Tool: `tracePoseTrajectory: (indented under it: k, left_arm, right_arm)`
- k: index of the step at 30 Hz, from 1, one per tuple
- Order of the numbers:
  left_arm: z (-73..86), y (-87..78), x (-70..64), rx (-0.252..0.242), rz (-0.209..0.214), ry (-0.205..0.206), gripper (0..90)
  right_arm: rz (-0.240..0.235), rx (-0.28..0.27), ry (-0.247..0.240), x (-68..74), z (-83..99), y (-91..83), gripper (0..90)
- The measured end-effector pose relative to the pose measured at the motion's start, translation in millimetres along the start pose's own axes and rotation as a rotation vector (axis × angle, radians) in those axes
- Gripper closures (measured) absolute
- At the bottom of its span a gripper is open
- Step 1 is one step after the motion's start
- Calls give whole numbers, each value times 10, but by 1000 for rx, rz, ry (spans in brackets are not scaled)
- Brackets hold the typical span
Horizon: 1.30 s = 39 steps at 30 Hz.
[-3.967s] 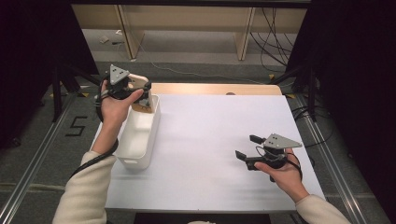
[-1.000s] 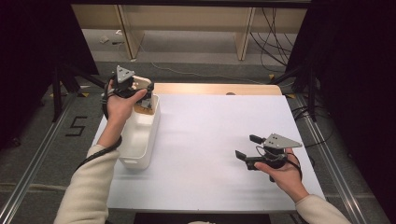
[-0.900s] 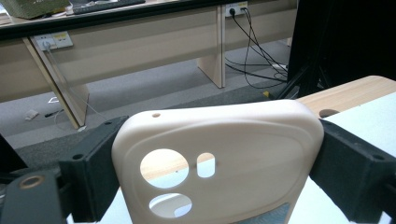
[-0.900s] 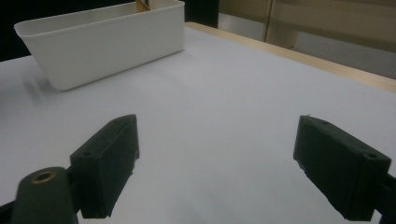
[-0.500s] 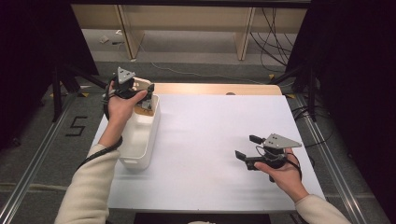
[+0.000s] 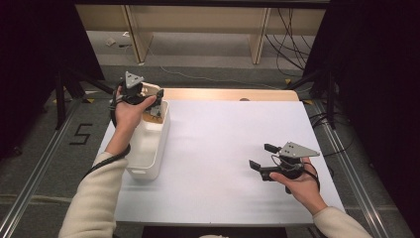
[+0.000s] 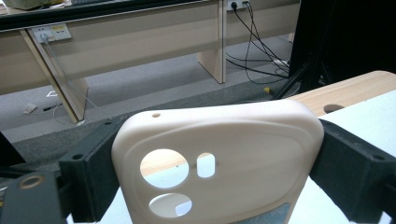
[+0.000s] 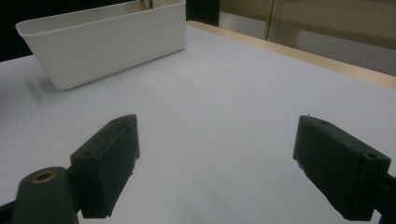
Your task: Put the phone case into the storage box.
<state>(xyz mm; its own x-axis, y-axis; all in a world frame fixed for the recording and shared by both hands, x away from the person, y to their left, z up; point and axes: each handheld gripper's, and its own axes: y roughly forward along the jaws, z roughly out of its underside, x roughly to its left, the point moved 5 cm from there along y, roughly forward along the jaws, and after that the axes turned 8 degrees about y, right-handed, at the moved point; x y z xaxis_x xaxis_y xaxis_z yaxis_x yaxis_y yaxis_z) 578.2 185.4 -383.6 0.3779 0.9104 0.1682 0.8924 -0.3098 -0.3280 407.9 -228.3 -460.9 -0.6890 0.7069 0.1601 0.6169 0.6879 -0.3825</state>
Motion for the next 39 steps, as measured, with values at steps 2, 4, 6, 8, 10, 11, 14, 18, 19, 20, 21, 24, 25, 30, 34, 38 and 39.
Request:
tracePoseTrajectory:
  k: [2, 4, 6, 8, 10, 11, 14, 18, 19, 20, 21, 24, 25, 30, 34, 38, 39]
  left_arm:
    - [-1, 4, 1, 0, 0, -1, 107]
    - [-3, 9, 1, 0, 0, 4, 107]
    - [-2, 13, 0, 1, 0, 3, 107]
    - [0, 16, 2, 4, 0, 3, 107]
    - [-1, 21, 5, 3, 0, 2, 107]
    - [-1, 24, 5, 3, 0, 3, 107]
    - [3, 35, 2, 7, 1, 4, 107]
    - [10, 47, 8, 9, 1, 3, 107]
    - [11, 48, 8, 10, 1, 2, 107]
    - [12, 50, 8, 10, 1, 1, 107]
    - [12, 51, 9, 10, 1, 0, 107]
    - [11, 57, 10, 11, 2, 1, 107]
    - [12, 60, 10, 11, 2, 2, 107]
    - [17, 73, 16, 11, 2, -3, 107]
    - [23, 83, 26, 12, 3, -7, 106]
    - [25, 93, 33, 16, 3, -11, 106]
    - [25, 95, 33, 16, 3, -13, 106]
  right_arm:
    - [0, 0, 0, 0, 0, 0, 155]
    - [1, 0, 0, -1, 0, -1, 155]
    - [2, 2, 0, -1, 1, -2, 155]
    - [2, 1, 0, -2, 1, -2, 155]
    - [1, 1, 0, -1, 0, -2, 155]
    - [0, 1, 1, 1, 1, -1, 155]
    - [0, 4, 1, 1, 2, -1, 155]
    - [0, 4, 0, 0, 3, 0, 155]
    - [0, 4, 1, 1, 3, -1, 155]
    - [0, 4, 1, 1, 2, -1, 155]
    - [0, 4, 0, 0, 3, 0, 155]
    - [0, 5, 0, 1, 4, 1, 155]
    - [0, 5, -1, 1, 4, 0, 155]
    - [1, 5, 0, -1, 4, 0, 155]
    - [-1, 4, 0, 2, 4, 3, 156]
    - [-1, 4, 1, 1, 6, 4, 156]
    - [0, 5, 0, 1, 6, 4, 156]
